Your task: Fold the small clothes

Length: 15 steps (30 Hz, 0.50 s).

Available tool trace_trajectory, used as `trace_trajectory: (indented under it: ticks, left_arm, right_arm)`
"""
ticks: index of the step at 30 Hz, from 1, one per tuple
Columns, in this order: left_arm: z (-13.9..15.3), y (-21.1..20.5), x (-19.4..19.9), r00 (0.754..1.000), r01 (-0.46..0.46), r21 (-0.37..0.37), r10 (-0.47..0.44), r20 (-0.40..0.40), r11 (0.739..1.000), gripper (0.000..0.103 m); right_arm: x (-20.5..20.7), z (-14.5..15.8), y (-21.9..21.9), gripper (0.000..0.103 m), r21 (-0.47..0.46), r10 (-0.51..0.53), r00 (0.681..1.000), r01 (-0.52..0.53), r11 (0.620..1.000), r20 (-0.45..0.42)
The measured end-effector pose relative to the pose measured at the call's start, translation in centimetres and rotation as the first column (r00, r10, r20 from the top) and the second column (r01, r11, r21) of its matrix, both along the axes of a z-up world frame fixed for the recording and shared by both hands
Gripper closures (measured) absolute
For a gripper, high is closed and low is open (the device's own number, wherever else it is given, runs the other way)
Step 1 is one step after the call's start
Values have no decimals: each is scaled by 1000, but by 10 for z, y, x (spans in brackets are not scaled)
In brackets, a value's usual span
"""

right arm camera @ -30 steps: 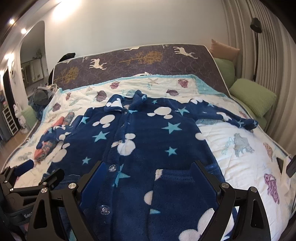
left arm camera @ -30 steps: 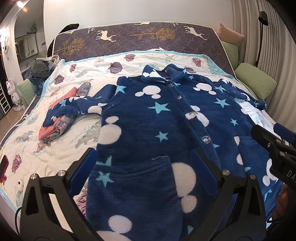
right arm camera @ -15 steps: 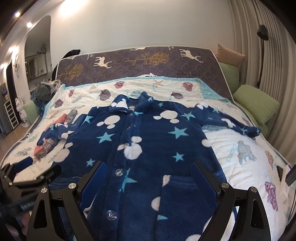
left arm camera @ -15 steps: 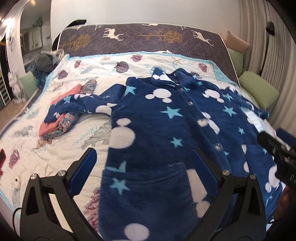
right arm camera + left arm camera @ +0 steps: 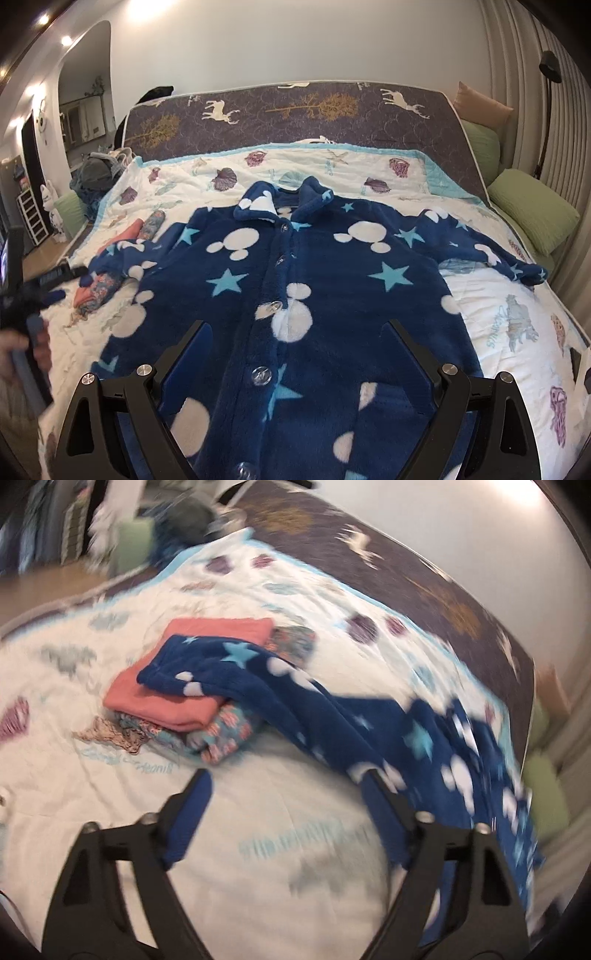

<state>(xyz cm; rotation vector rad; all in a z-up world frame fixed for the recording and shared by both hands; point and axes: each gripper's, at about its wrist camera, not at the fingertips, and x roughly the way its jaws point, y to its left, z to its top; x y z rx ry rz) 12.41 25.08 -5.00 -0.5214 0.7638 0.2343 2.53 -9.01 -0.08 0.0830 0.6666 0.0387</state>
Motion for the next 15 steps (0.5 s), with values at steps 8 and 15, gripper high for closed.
trace_trajectory:
  ticks: [8,15]
  left_arm:
    - [-48,30,86,997,-32,-185,19,-73,982,42]
    - [-62,61,116,987,-154,-310,134,-86,938,67]
  right_arm:
    - [31,-11,-5,9,-21,-32,998,31,999,-47]
    - [42,-15,-13,9,-51,-51,997,48,998,-59]
